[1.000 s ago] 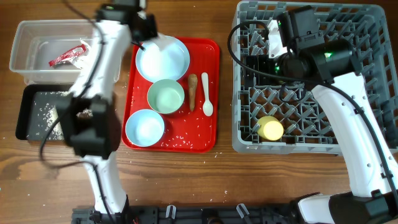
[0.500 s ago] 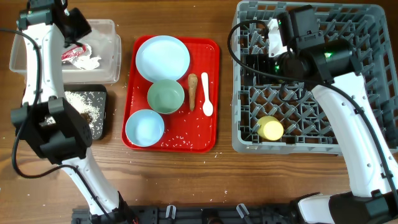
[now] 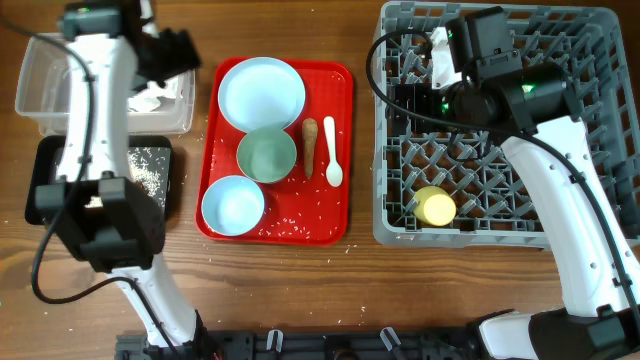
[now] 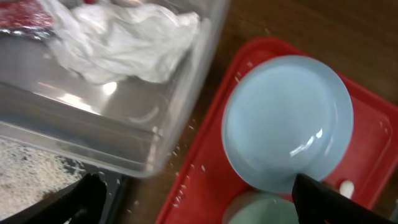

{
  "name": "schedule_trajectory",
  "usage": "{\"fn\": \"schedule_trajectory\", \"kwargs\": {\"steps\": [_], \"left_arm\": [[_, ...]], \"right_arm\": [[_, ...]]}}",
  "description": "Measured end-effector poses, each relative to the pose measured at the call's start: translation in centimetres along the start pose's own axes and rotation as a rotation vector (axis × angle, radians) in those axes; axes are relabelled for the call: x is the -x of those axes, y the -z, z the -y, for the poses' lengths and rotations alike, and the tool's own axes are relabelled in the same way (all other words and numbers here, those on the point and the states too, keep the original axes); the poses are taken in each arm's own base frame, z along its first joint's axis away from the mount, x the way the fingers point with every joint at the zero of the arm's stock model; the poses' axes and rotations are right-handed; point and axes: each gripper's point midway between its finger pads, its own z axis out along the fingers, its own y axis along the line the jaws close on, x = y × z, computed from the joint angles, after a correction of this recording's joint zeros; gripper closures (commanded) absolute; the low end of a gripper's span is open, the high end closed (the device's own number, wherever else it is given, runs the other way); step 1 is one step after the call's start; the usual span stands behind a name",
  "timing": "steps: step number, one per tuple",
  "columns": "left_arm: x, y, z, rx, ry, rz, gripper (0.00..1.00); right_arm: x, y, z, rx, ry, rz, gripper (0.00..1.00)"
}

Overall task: Sort waste into correct bins and load items into the dishwasher rack
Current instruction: 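Drop the tissue into the clear plastic bin with the left gripper, then grasp the brown root on the red tray with the left gripper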

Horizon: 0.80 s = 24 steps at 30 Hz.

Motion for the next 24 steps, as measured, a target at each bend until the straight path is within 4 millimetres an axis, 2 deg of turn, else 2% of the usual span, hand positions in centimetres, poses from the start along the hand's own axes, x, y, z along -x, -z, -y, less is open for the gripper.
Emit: {"fn": "schedule_trajectory", "kwargs": {"steps": [3, 5, 9, 11, 15, 18, 19, 24], "left_arm": [[-2.0, 0.0, 3.6, -0.029, -0.083, -0.038, 0.06], [-3.0, 0.0, 5.0, -0.039, -0.117, -0.06, 0.09], [-5.6, 0.0, 9.2, -0.088, -0.216, -0.092, 0.12], [-7.8, -0.9, 12.4, -0.117, -0.293, -0.104, 0.15], [-14.3, -4.3, 17.5, -0.15, -0.465, -0.151, 0.16], [-17.8, -6.8, 19.1, -0.148, -0.567, -0.154, 0.18], [-18.3, -7.3, 19.6, -0.153, -0.587, -0.141, 0.19], [-18.2, -8.7, 19.7, -0.151, -0.599, -0.098, 0.24]], "right_arm": [[0.2, 0.0, -0.5, 0.029, 0.002, 0.008, 0.0], [0.3, 0.0, -0.8, 0.043, 0.003, 0.009, 0.0], [0.6, 0.0, -1.1, 0.061, 0.005, 0.018, 0.0], [0.6, -0.2, -1.1, 0.06, 0.004, 0.013, 0.0], [0.6, -0.4, -0.6, 0.033, -0.015, 0.011, 0.0], [0.4, -0.4, 0.3, -0.018, -0.06, 0.01, 0.0], [0.3, -0.4, 0.5, -0.025, -0.064, 0.005, 0.0], [-0.3, -0.4, 0.9, -0.049, -0.083, -0.017, 0.0]]}}
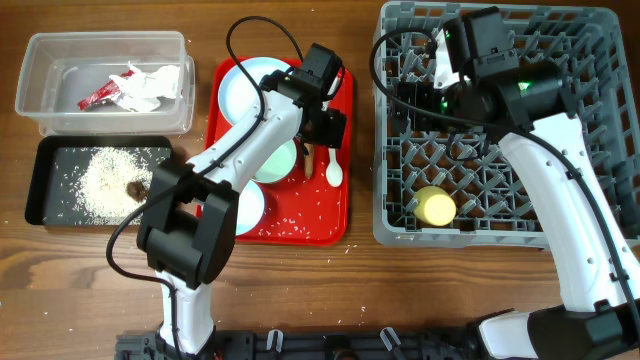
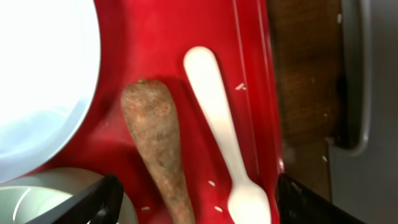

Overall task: Sort waste into correct bins and load items into the dishwasher rack
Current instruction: 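Grasp the brown root on the red tray with the left gripper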

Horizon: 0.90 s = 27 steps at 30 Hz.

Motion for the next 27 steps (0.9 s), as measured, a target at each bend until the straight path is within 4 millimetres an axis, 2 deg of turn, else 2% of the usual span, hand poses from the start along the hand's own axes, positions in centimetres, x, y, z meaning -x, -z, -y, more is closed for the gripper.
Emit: {"fn": "schedule_trajectory", "kwargs": {"steps": [3, 8, 12, 14, 19, 20, 22, 27], "left_arm": [[-0.1, -0.9, -0.4, 0.013, 0.0, 0.018, 0.24], [-0.1, -2.3, -1.1, 0.045, 0.008, 0.056, 0.42], [0.3, -3.1, -1.6, 0.065, 0.033, 0.103, 0.46], [-0.1, -3.5, -1.8, 0.068, 0.038, 0.099, 0.51], [-0.8, -4.7, -2.1, 0.073, 0.045, 0.109, 0.52], [-1.1, -5.0, -2.2, 0.076, 0.045, 0.11, 0.56], [-1.3, -5.2, -2.4, 0.081, 0.045, 0.106, 0.72], [-1.2, -5.2, -2.4, 0.083, 0.048, 0.113, 0.86]], "right_arm": [[-0.3, 0.0, 0.2, -0.008, -0.001, -0.014, 0.01], [-0.7, 0.0, 0.3, -0.013, -0.003, -0.03, 0.0], [-0.8, 0.0, 0.3, -0.013, -0.003, -0.032, 0.0], [-0.8, 0.0, 0.3, -0.014, -0.003, -0.033, 0.0], [-0.8, 0.0, 0.3, -0.014, -0.003, -0.032, 0.0], [-0.8, 0.0, 0.3, -0.013, -0.003, -0.033, 0.0], [-0.8, 0.0, 0.3, -0.013, -0.003, -0.033, 0.0], [-0.8, 0.0, 0.3, -0.013, -0.003, -0.033, 0.0]]}}
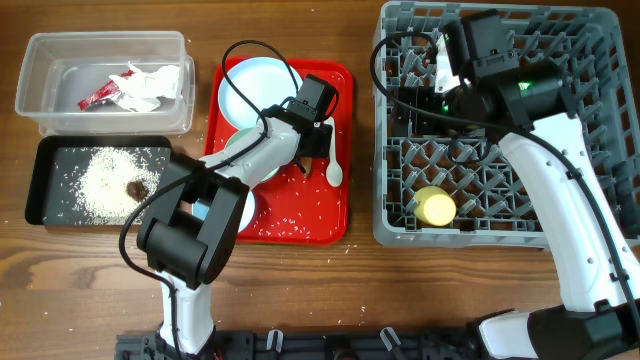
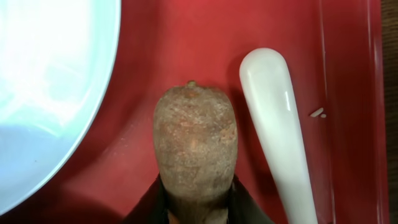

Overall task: Sort waste into correct bins and load items into the dishwasher rack
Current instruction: 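Grasp the brown root on the red tray with the left gripper, then place the brown root onto the black tray with the left gripper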

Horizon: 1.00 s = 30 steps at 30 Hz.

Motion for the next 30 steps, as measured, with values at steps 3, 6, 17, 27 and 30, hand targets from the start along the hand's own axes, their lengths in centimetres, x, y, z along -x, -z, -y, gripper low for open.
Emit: {"fn": "schedule_trajectory", "kwargs": {"steps": [3, 6, 17, 27, 30], "left_arm": [[-0.1, 0.0, 0.0, 0.001, 0.0, -0.004, 0.88], [-0.7, 1.2, -0.3, 0.014, 0.012, -0.048, 0.93], [3.1, 20.6, -17.7, 0.161, 0.589, 0.23, 0.96], [-9.9, 15.4, -34.4, 0.432, 1.532, 0.099, 0.95], [-12.9, 12.1, -35.3, 0.473, 1.647, 0.029, 0.77]], "right_arm": [[0.0, 0.0, 0.0, 0.0, 0.0, 0.0, 0.0], [0.0, 0.0, 0.0, 0.0, 0.0, 0.0, 0.0], [0.2, 0.0, 0.0, 0.002, 0.001, 0.007, 0.0], [0.8, 0.0, -0.2, 0.01, 0.003, 0.033, 0.0], [0.8, 0.0, -0.2, 0.01, 0.003, 0.033, 0.0]]}}
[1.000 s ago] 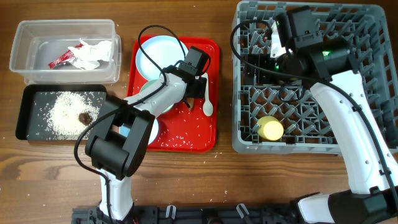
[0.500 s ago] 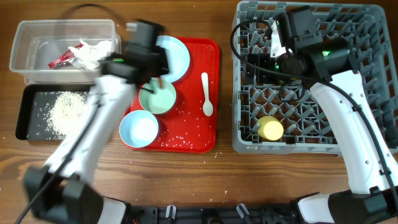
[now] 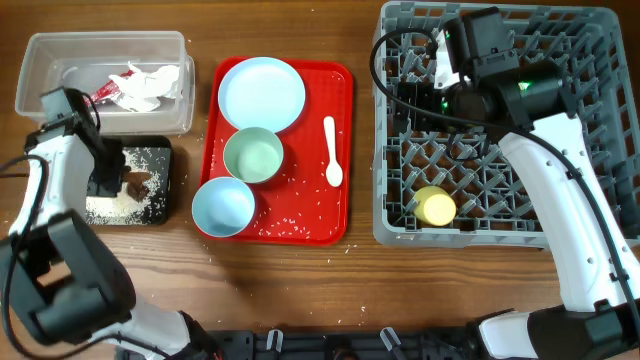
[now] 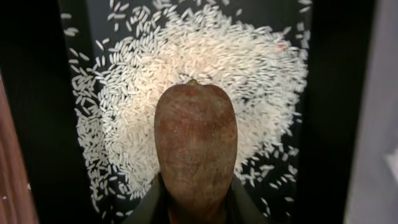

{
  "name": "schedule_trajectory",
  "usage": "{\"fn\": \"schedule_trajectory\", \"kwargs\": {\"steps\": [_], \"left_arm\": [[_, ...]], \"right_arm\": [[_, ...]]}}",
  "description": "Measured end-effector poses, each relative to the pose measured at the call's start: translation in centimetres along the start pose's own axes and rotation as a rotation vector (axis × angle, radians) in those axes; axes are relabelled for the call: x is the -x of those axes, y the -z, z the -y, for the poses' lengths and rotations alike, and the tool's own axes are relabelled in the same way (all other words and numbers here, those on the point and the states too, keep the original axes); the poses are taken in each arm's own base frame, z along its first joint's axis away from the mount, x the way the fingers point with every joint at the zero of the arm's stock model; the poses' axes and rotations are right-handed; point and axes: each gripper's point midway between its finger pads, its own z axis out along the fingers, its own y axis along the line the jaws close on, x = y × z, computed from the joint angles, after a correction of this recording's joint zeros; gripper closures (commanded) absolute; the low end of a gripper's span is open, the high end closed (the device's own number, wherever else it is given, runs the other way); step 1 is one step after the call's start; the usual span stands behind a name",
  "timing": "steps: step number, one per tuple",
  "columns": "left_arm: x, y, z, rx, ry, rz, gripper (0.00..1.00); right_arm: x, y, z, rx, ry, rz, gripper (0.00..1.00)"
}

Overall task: Sort waste into correct bins and load items into the dishwasher rack
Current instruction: 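Place the brown root onto the black tray with the left gripper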

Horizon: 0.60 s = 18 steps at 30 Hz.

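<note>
A brown, tapered food scrap point(image 4: 194, 140) is clamped between the fingers of my left gripper point(image 4: 194, 202), which is shut on it. It hangs over the heap of rice point(image 4: 249, 62) in the black tray point(image 3: 160, 150). From overhead the left gripper point(image 3: 108, 183) sits at the tray's middle, with the scrap point(image 3: 133, 183) just to its right. My right gripper point(image 3: 440, 62) hovers over the far left part of the grey dishwasher rack point(image 3: 500, 225); something white shows at it, and its jaws cannot be made out.
A clear bin point(image 3: 60, 50) with crumpled paper and a red wrapper stands behind the black tray. The red tray point(image 3: 340, 220) carries a light blue plate point(image 3: 261, 92), green bowl point(image 3: 253, 155), blue bowl point(image 3: 224, 206) and white spoon point(image 3: 331, 150). A yellow cup point(image 3: 435, 206) sits in the rack.
My left gripper, then shut on the brown scrap on the red tray beside the spoon, now holds it over the rice in the black tray. The right arm has not moved.
My left gripper was open over the clear bin's edge near the plate. Then it was open above the brown scrap and spoon on the red tray. Then it was shut on the scrap there, and now the scrap is over the black tray.
</note>
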Motion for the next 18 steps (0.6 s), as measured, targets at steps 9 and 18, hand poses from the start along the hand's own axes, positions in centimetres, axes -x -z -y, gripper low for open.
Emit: {"fn": "schedule_trajectory", "kwargs": {"steps": [9, 18], "left_arm": [[0.0, -2.5, 0.6, 0.006, 0.026, -0.003, 0.39], [-1.3, 5.6, 6.1, -0.342, -0.4, -0.079, 0.28]], "right_arm": [[0.1, 0.0, -0.1, 0.004, 0.001, 0.006, 0.0], [2.1, 0.5, -7.0, 0.248, 0.073, 0.102, 0.03]]}}
